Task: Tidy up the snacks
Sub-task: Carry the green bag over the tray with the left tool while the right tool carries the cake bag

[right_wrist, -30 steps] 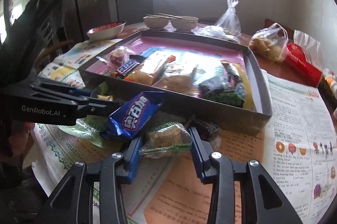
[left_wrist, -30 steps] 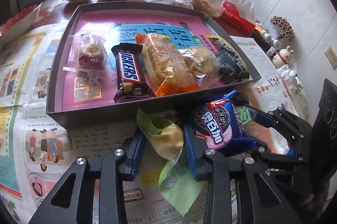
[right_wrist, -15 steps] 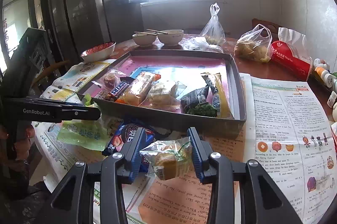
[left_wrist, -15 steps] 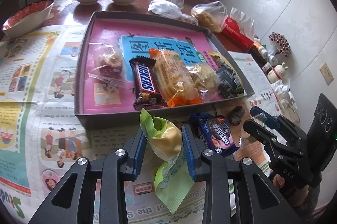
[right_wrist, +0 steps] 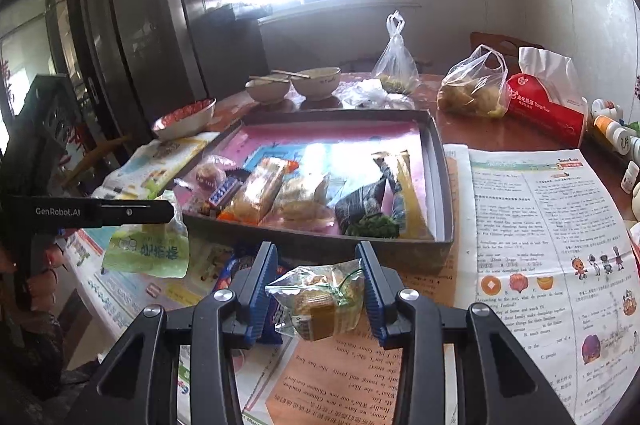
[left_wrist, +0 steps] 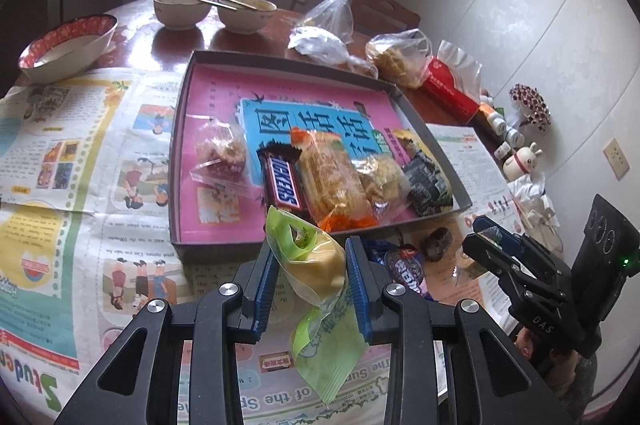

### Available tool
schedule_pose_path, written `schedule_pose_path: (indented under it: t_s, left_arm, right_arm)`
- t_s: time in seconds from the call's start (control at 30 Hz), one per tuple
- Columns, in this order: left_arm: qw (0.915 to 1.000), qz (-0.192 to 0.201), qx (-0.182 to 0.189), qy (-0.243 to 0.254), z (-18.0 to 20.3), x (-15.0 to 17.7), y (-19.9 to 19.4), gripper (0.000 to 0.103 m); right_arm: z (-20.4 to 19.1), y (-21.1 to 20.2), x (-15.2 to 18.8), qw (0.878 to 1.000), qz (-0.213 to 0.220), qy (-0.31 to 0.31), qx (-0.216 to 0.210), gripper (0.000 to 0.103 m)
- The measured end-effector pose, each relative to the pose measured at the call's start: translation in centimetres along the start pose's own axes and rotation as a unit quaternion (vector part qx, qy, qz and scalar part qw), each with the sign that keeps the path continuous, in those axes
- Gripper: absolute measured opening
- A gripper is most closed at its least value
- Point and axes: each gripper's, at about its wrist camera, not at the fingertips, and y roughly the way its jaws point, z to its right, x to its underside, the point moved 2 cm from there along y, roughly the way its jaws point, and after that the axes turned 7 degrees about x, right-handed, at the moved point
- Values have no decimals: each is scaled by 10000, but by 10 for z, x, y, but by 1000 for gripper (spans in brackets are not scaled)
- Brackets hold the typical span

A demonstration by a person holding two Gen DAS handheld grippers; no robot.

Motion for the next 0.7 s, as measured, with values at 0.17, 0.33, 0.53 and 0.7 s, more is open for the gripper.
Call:
schedule_pose_path:
  t_s: [0.17, 0.33, 0.53, 0.7]
  left_arm:
    - [9999, 122, -21, -78, 1, -8, -6, 34]
    - [9997, 176, -34, -153, 1, -17, -8, 34]
    - [9995, 232, -73, -220, 0, -31, -8, 34]
    - [9992, 266, -97, -291, -2, -40, -7, 34]
  right_arm:
    - [4, -3, -14, 9999, 101, 17, -45, 41]
    - [6, -1, -25, 9999, 111, 51, -49, 41]
    - [6, 2, -38, 9998, 135, 65, -99, 41]
    - [9, 9, -49, 9998, 84, 119, -122, 41]
